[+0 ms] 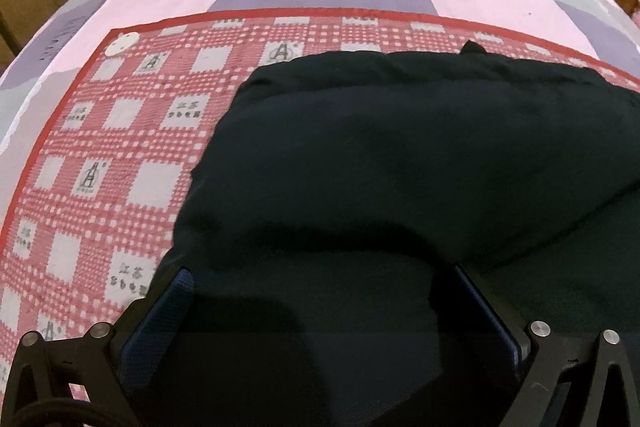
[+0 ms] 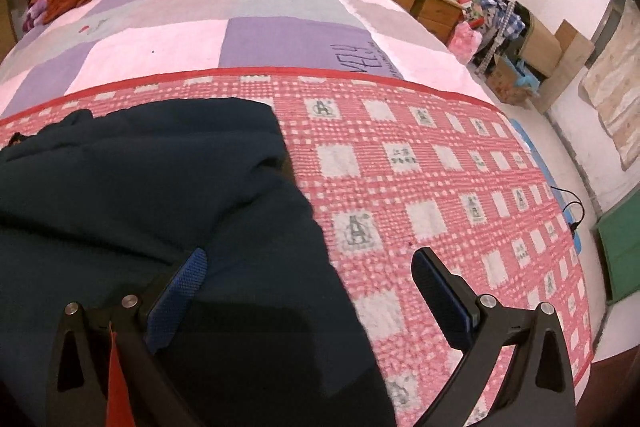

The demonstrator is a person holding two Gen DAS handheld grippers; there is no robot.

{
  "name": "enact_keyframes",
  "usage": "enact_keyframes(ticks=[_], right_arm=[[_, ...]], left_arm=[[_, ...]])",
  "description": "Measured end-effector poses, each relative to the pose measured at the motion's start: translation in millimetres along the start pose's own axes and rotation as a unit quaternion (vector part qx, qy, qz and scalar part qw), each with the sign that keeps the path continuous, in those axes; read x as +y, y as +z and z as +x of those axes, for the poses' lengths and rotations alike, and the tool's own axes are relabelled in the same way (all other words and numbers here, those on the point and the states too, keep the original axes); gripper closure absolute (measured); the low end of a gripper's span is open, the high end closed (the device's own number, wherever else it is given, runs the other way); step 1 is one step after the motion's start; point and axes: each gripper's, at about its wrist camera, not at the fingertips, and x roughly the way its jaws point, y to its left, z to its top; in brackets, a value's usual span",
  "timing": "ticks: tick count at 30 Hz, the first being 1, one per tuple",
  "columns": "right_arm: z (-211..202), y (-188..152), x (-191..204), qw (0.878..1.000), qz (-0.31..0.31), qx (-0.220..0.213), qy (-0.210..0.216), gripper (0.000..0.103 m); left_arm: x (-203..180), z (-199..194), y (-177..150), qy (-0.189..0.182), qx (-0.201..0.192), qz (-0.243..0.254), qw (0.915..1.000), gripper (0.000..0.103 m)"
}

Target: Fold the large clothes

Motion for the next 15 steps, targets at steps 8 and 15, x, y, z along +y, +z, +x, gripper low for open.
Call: enact_keyframes(ticks=[8, 15], right_arm=[[-71.5, -30.1, 4.2, 0.998, -0.006, -0.055, 0.026, 0.001], [-144.8, -147.6, 89.7, 0.961, -0.217, -0.112, 0.128, 0.001]], left_arm=[[-6.0, -60.8, -43.2, -0.016, -0.031, -0.004, 0.9994, 0.004], [-20.1, -67.4, -120.1, -0.008, -0.010, 0.049, 0.9987, 0.001]])
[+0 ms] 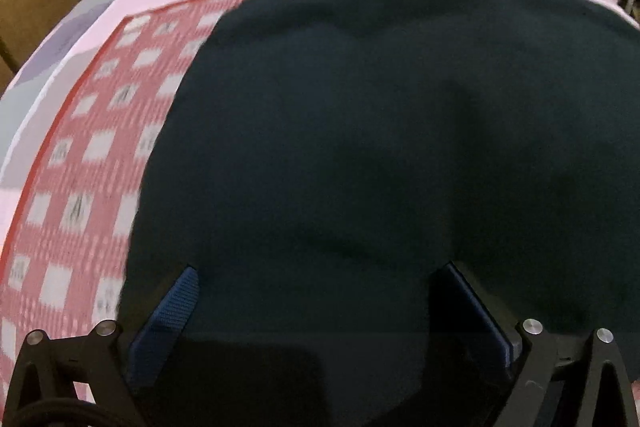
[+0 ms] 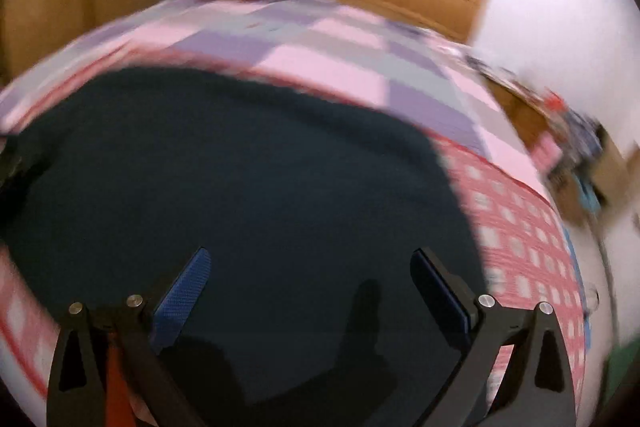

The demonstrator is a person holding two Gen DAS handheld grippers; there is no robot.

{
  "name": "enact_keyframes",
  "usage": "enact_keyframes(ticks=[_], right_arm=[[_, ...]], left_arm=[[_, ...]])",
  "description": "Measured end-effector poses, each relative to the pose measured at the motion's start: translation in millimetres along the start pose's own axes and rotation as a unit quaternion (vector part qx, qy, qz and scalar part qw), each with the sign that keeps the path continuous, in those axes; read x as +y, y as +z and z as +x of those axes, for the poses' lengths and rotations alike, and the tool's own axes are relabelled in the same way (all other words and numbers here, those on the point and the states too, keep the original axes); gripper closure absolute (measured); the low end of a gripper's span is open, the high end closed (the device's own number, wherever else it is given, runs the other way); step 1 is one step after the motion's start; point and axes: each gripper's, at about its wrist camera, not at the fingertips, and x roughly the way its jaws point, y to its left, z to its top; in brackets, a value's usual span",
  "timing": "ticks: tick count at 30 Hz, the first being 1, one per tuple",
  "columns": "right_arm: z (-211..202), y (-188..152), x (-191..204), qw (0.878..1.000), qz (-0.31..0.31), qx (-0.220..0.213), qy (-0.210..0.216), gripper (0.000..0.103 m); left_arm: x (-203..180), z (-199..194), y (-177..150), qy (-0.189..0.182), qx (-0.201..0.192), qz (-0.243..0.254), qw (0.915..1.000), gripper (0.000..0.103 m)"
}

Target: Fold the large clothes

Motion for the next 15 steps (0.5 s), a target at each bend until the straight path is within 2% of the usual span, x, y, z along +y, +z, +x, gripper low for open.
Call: enact_keyframes(ticks=[2, 5, 7, 9, 10, 12, 15], right_arm=[[11.4, -22.0, -6.3, 0.999, -0.010, 0.027, -0.028, 0.001], [15.6, -50.1, -72.5, 0.993, 0.087, 0.049, -0.065, 0.001], [9.6, -71.9, -126.7, 0.978, 0.152, 0.074, -0.120, 0.001], [-0.5, -88.9, -164.5, 0.964, 0.191, 0.101, -0.158, 0.001], [-8.9, -97.2, -179.3, 0.960, 0.206, 0.108, -0.158, 0.001], [-27.4, -107.4, -189.6, 0.962, 0.215, 0.110, -0.130, 0.001], [-54.2, -112.0, -175.9, 0.975, 0.201, 0.087, -0.044, 0.001]], left_arm=[[22.5, 9.4, 11.6, 0.003, 0.010, -0.032, 0.9994, 0.000], [74.7, 32.1, 48.6, 0.037, 0.029, -0.093, 0.9945, 0.000], [114.6, 40.1, 63.8, 0.050, 0.041, -0.147, 0.9870, 0.000], [137.7, 36.1, 70.1, 0.050, 0.036, -0.180, 0.9817, 0.003], [143.2, 29.3, 65.4, 0.037, 0.027, -0.191, 0.9805, 0.003], [146.7, 10.5, 54.4, 0.010, 0.006, -0.197, 0.9803, 0.003], [134.9, 0.9, 41.4, -0.029, 0.017, -0.174, 0.9841, 0.003]])
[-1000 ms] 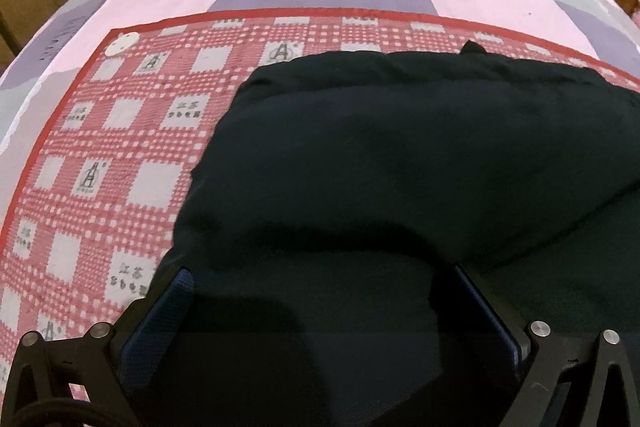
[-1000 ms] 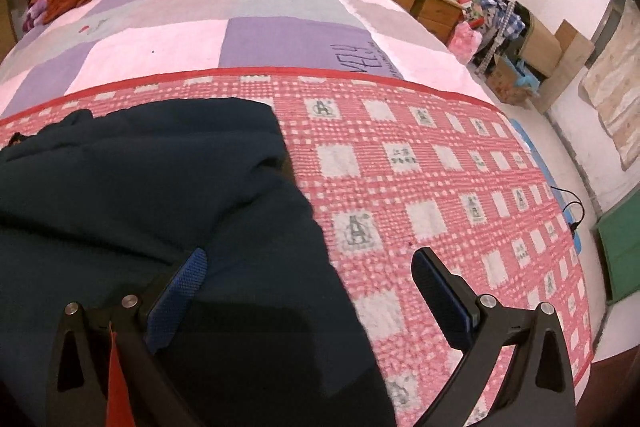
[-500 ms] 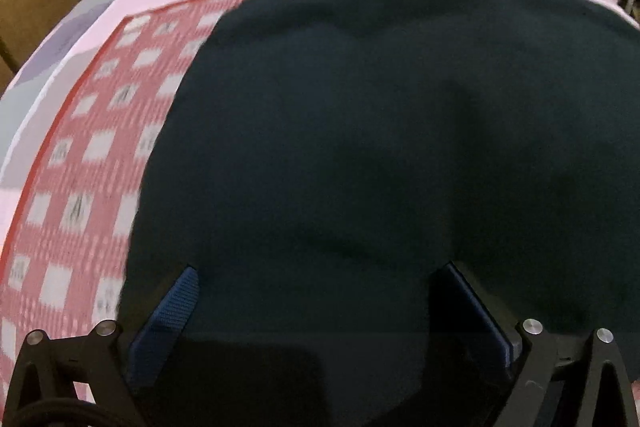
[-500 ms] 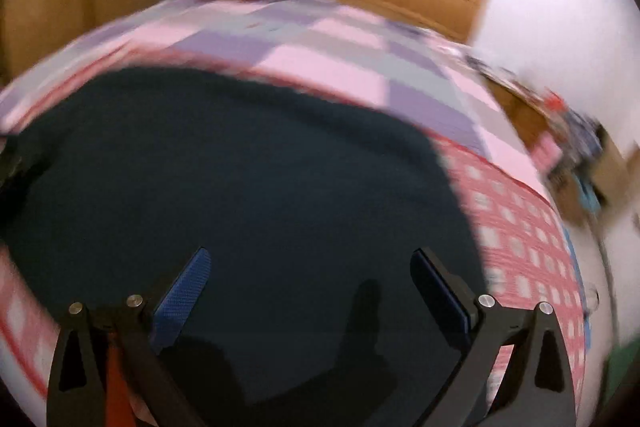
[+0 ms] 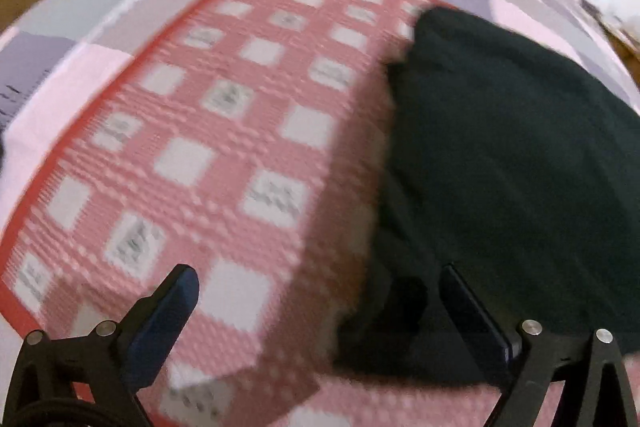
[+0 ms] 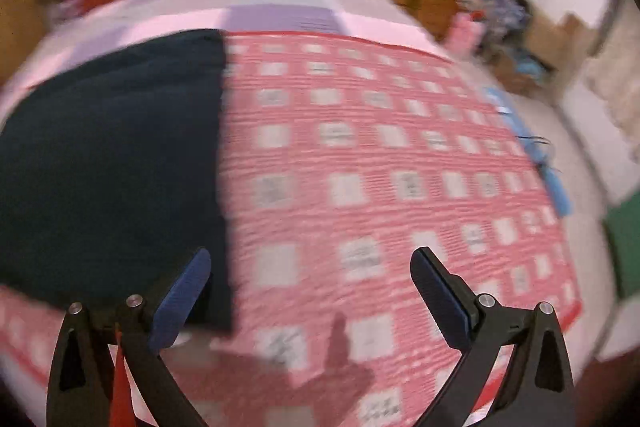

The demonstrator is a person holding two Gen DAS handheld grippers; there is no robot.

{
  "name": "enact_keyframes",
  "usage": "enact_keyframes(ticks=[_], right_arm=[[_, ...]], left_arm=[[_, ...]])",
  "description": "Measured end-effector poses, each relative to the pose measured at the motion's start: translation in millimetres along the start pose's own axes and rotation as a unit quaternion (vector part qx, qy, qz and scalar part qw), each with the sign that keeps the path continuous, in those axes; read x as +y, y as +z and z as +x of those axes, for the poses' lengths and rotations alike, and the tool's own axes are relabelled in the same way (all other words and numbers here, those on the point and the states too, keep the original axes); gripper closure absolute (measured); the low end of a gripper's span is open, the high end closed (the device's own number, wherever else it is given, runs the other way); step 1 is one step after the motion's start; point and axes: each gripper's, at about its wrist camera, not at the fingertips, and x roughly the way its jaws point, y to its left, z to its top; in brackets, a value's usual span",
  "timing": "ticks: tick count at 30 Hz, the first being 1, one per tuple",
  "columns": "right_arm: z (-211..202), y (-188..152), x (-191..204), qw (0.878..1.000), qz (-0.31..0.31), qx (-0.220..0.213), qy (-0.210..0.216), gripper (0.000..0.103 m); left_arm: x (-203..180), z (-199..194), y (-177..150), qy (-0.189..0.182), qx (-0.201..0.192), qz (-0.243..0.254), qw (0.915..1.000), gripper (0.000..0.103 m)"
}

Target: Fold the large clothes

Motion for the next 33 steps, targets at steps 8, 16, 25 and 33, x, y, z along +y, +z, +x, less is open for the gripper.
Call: enact_keyframes(ticks=[8, 16, 25, 33], right_arm=[[13.9, -12.1, 32.4, 0.992, -0.082, 0.041, 0.088, 0.001], [69.0, 1.5, 36.5, 0.980, -0.106, 0.083, 0.144, 0.001], [97.6, 13.7, 59.5, 0.965, -0.132, 0.101, 0.201, 0.007], [97.0, 18.8, 85.5, 0.957, -0.139, 0.094, 0.235, 0.058]], left_arm=[[-25.5, 18.2, -29.5, -0.033, 0.056, 0.041, 0.9971, 0.003], [-38.6, 45.1, -15.3, -0.064, 0.063, 0.051, 0.9946, 0.003], [-67.8, 88.3, 1.8, -0.100, 0.105, 0.068, 0.9871, 0.002], [-78.7, 69.1, 7.3, -0.117, 0.107, 0.067, 0.9851, 0.081]])
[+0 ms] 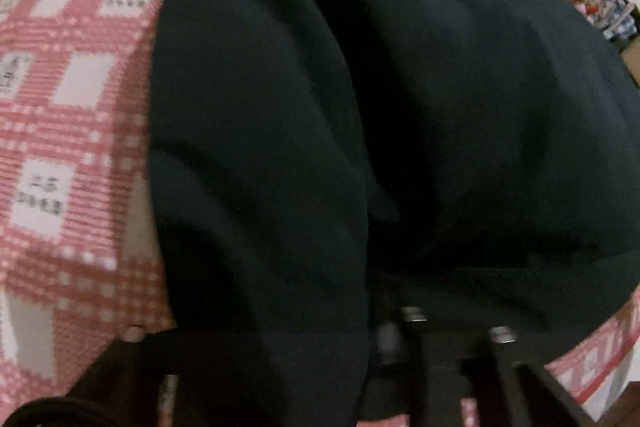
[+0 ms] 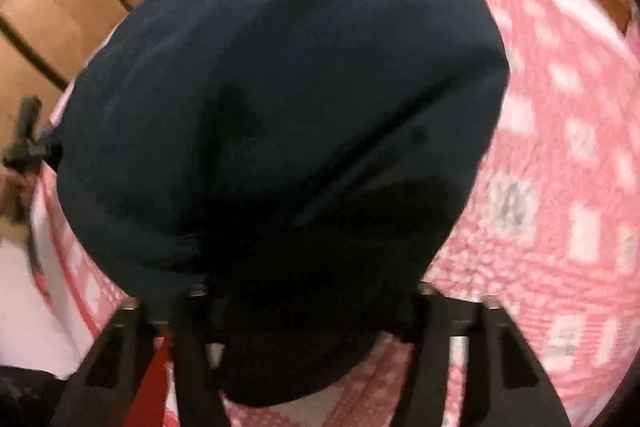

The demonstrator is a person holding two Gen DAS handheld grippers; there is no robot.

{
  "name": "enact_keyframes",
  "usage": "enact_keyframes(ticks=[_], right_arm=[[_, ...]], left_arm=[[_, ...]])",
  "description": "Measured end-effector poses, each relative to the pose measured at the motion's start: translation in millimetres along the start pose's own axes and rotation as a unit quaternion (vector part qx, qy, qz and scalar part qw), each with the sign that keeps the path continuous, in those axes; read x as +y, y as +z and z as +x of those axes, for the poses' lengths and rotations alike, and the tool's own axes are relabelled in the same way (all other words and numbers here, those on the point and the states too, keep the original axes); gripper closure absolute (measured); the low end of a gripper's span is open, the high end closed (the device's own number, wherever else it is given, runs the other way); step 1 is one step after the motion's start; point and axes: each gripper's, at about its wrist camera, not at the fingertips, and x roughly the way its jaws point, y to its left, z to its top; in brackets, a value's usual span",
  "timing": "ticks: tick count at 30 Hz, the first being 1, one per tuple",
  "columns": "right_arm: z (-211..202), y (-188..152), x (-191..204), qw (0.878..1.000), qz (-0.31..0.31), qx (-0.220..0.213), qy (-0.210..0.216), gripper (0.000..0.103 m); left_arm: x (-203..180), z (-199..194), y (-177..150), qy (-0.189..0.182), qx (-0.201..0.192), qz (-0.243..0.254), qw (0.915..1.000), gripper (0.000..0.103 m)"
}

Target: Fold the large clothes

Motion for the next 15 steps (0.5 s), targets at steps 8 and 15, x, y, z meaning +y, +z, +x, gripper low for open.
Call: enact_keyframes(ticks=[8, 15], right_arm=[[-41.1, 12.8, 18.5, 0.999, -0.012, -0.046, -0.012, 0.078], [-95.5, 42.8, 63.9, 0.993, -0.033, -0.113, -0.009, 0.080]], left_arm=[[-4.7, -55.4, 8.7, -0.027, -0.035, -0.009, 0.9990, 0.088], [-5.9, -144.2, 40.6, -0.045, -0.089, 0.059, 0.9932, 0.090]])
